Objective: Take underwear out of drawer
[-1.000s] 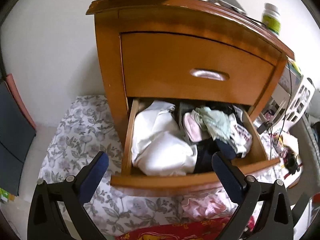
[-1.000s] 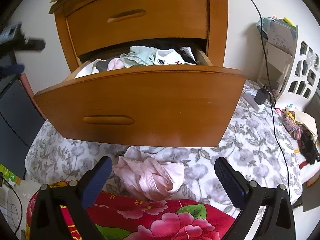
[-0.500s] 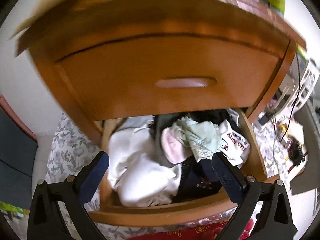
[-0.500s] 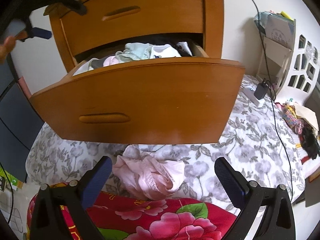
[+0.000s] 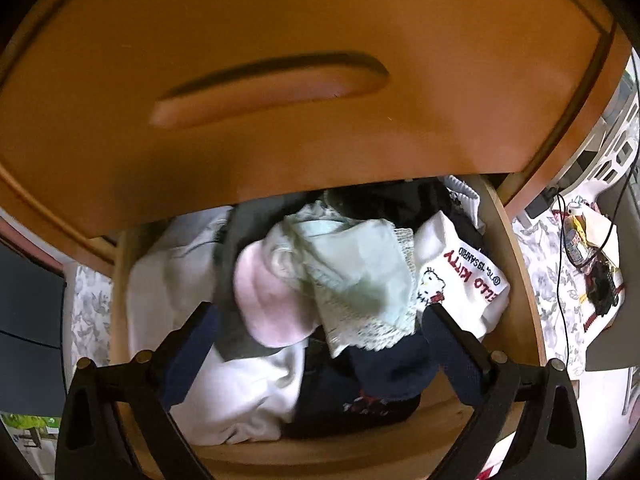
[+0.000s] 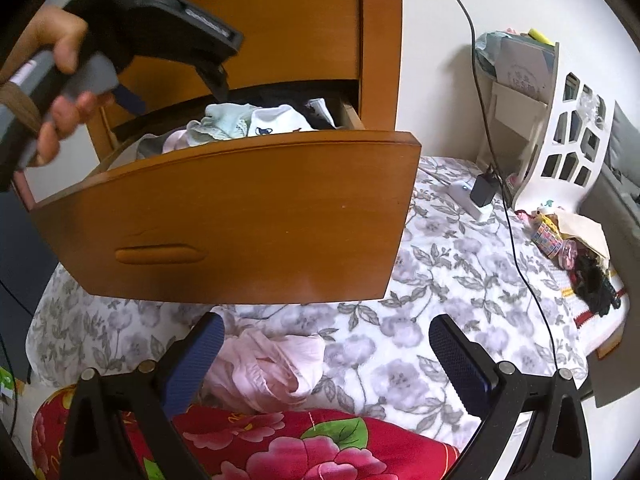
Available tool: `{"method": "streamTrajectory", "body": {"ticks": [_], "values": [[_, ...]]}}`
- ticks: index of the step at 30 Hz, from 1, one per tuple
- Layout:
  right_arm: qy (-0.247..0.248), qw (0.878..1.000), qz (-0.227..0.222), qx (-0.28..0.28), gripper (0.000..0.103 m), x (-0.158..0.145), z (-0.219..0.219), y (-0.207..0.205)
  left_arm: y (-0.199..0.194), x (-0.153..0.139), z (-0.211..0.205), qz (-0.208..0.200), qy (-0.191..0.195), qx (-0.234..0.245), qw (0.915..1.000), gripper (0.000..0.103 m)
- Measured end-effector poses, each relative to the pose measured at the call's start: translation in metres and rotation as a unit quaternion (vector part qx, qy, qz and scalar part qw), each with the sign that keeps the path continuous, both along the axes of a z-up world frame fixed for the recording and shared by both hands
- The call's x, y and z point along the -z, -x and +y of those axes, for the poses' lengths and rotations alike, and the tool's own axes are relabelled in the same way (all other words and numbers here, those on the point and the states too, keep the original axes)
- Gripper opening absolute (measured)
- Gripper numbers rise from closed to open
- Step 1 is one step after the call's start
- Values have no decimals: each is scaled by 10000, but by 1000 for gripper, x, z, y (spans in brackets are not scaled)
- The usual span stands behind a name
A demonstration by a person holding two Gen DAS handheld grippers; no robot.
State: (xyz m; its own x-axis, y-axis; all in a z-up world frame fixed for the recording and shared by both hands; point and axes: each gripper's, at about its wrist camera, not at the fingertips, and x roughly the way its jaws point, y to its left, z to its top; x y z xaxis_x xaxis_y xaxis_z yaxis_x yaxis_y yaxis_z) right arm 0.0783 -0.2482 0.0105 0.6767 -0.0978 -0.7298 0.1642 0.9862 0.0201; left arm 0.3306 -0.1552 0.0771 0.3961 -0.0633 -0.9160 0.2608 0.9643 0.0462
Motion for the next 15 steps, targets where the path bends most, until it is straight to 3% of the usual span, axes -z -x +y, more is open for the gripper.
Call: {"method": "streamTrajectory", "body": {"ticks": [9,13,15], "values": [[-150,9999,68,-5,103,7,-4,-3,-9,33,-14,367,-144,41,9992,74],[-184,9998,98,-11,103,9,-5,-4,-12,40,-11,405,-125,-4,9991,59],[-190,9998,104,-9,103,9,-6,-4,-11,36,-8,296,-50,13,9996,46]]}}
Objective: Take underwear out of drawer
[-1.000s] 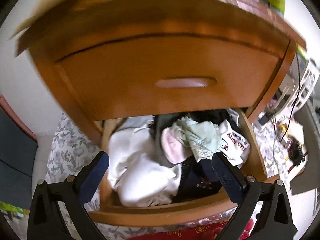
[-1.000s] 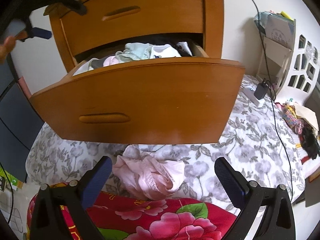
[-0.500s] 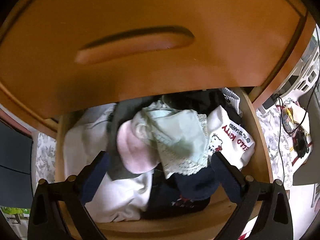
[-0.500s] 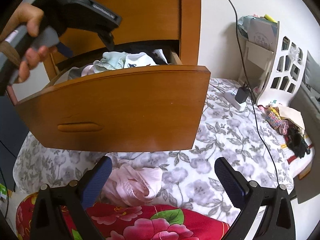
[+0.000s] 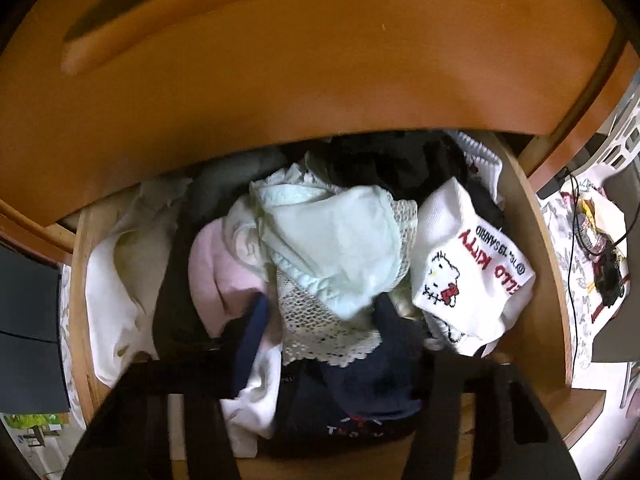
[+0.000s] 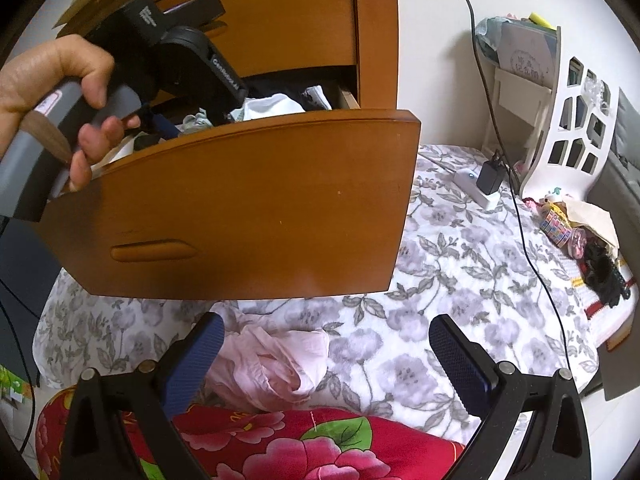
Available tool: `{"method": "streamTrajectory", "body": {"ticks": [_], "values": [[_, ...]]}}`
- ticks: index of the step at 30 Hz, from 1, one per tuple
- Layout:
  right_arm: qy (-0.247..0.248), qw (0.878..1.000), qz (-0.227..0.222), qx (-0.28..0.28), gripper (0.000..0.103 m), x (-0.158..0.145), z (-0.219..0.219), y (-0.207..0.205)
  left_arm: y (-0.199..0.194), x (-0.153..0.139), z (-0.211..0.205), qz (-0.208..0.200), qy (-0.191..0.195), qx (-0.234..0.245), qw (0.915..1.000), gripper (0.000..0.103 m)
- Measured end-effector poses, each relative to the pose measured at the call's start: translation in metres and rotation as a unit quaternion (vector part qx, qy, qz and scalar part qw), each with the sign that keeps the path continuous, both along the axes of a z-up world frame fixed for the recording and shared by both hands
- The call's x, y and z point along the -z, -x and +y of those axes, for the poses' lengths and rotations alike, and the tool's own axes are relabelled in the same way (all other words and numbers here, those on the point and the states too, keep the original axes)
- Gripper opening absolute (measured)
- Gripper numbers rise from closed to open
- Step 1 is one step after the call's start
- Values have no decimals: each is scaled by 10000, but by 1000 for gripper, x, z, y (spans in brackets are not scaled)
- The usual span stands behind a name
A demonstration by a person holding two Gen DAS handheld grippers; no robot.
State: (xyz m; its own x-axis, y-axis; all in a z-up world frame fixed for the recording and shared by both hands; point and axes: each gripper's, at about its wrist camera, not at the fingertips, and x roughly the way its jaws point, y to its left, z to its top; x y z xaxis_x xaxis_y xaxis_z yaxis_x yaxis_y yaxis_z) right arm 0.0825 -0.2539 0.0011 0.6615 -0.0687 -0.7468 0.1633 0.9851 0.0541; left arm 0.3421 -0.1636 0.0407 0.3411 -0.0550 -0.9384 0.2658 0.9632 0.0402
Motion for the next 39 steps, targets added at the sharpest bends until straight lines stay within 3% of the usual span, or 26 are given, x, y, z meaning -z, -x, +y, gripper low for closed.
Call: {"method": "streamTrajectory", "body": {"ticks": [2,5,8,22,26,39], "values": [[5,10000,5,6,103,0,0,0,1,-2,4,-44,76,-25,10000,29],[28,10000,8,1,103,0,1,0,0,-4,12,-107,174,-67,9998,13],[56,10000,11,-6,103,0,3,0,2,-9,22,-274,310,-123,9991,8],[240,9997,-11,-29,103,-6,9,5,43,-43,73,-1145,594,-489,9904,4],[300,9995,-25,-45,103,-8,11,7,60,-61,83,-1565,589,-513,9846,4],[450,9988,-140,-103,103,-20,20,15,94,-125,104,-2373,844,-574,9661,3]]}}
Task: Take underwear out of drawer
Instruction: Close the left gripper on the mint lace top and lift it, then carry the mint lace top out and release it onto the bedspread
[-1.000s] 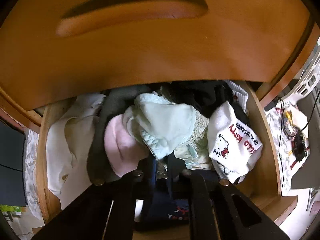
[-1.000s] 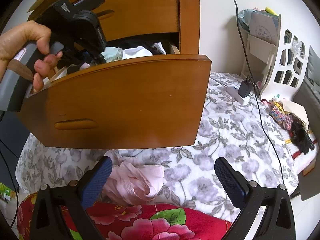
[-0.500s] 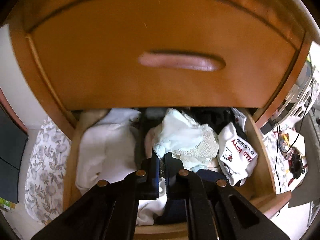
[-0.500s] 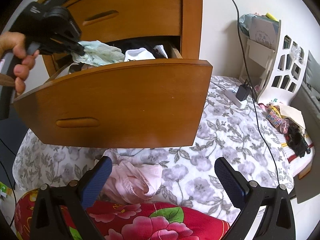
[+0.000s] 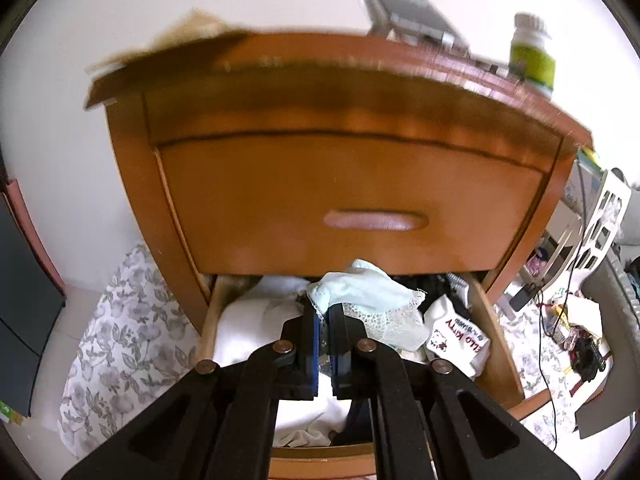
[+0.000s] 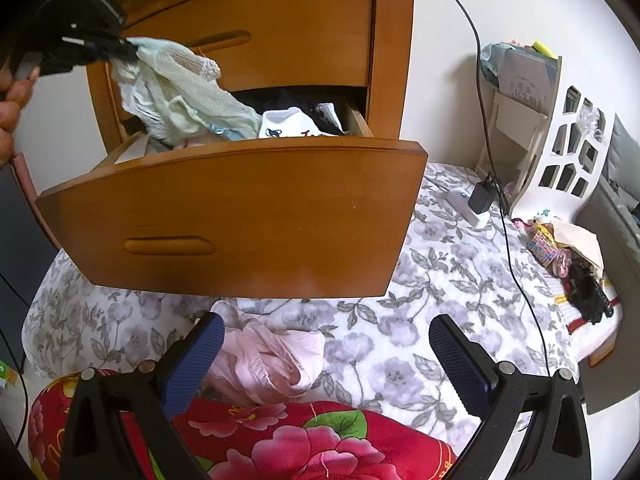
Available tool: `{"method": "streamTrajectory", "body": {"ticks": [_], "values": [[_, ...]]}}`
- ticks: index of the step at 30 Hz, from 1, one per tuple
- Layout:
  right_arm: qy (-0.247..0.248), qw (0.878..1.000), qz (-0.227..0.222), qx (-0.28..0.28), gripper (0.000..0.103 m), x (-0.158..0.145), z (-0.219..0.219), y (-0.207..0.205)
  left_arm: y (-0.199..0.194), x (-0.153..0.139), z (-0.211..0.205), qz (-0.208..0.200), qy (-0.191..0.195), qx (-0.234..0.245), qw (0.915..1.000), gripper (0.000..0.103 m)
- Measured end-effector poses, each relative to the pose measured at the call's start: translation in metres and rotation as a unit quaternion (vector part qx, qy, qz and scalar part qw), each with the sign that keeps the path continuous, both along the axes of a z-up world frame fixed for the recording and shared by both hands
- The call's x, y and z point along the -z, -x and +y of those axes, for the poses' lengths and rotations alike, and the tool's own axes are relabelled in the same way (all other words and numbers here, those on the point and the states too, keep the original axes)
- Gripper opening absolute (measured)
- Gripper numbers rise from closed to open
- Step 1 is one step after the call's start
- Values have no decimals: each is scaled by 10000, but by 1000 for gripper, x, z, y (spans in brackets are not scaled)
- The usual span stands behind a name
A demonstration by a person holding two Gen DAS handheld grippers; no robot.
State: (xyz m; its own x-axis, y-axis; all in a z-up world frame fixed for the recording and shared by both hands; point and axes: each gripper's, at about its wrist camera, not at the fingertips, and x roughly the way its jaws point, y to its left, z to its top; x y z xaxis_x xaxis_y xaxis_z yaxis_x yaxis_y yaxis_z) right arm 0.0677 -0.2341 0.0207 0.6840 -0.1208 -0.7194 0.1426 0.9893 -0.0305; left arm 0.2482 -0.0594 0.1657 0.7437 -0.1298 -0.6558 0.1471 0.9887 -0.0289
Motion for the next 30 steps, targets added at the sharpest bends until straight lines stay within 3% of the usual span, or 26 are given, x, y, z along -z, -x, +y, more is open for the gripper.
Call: {"method": "streamTrajectory", "body": {"ticks": [11,21,30], "values": [[154,9998,-145,-48,103,-14,8,11,48,-58,15,-875,222,58,9959,4],[313,9991,-278,-105,103,-28,18,22,110,-122,39,-1553,438,173,9867,4],[417,9983,-387,-139,103,-39,26,33,153,-135,64,-1708,709,208,9825,4]]}}
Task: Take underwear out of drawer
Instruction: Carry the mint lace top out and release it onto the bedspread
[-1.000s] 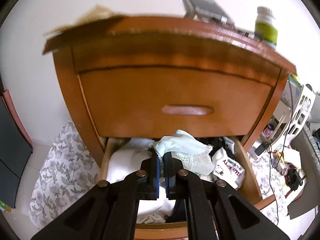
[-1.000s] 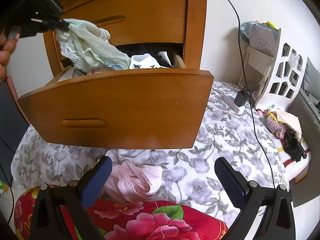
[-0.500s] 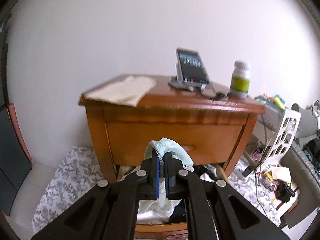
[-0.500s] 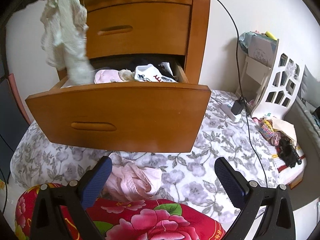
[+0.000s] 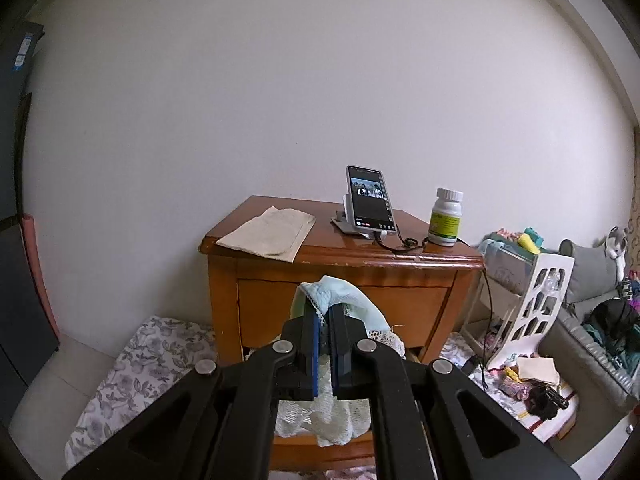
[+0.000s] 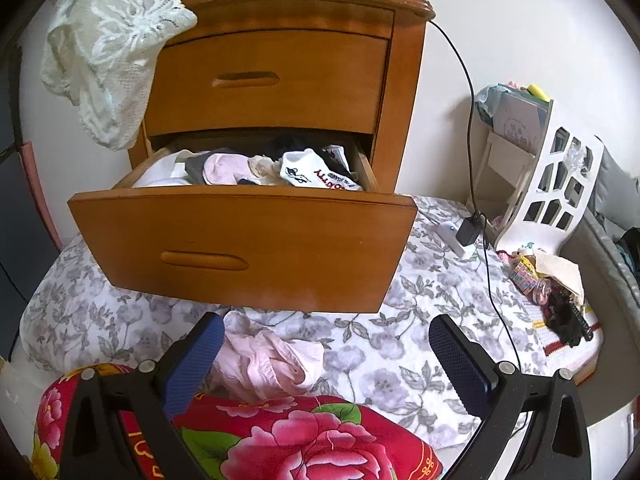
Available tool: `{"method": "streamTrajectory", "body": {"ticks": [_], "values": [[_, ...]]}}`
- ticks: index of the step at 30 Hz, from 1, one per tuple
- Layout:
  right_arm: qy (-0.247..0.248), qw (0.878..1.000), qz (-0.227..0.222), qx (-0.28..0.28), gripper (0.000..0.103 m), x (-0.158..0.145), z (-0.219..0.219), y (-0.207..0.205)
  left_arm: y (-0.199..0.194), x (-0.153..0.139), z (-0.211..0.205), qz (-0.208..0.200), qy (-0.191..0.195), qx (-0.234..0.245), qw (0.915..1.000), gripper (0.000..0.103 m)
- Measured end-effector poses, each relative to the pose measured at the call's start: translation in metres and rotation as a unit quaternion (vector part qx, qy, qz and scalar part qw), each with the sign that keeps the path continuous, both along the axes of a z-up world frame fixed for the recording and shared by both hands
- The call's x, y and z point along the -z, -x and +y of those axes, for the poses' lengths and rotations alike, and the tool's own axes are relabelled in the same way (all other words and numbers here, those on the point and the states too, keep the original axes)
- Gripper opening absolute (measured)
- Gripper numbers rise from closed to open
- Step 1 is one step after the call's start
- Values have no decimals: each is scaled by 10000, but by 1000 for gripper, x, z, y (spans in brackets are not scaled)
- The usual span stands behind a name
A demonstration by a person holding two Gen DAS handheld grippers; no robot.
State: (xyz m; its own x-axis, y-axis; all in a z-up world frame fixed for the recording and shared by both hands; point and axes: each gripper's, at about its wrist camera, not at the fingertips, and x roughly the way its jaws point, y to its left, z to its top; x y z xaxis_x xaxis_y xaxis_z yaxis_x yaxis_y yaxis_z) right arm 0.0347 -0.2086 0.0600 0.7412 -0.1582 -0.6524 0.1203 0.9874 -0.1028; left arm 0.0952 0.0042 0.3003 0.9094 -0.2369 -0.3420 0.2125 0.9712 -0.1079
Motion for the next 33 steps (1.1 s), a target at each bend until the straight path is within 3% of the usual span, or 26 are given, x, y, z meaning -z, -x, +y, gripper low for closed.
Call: {"method": "streamTrajectory", "body": {"ticks": [7,13,33], "values": [[42,10000,-46,-67,103,-6,6,7,31,22,19,-24,424,-149,9990,4],[69,9999,-10,-143,103,-5,10,10,42,60,11,293,499,-49,9983,4],[143,9994,206,-251,103,8,16,9,19,152,-30,1466,195,413,9881,4]]}}
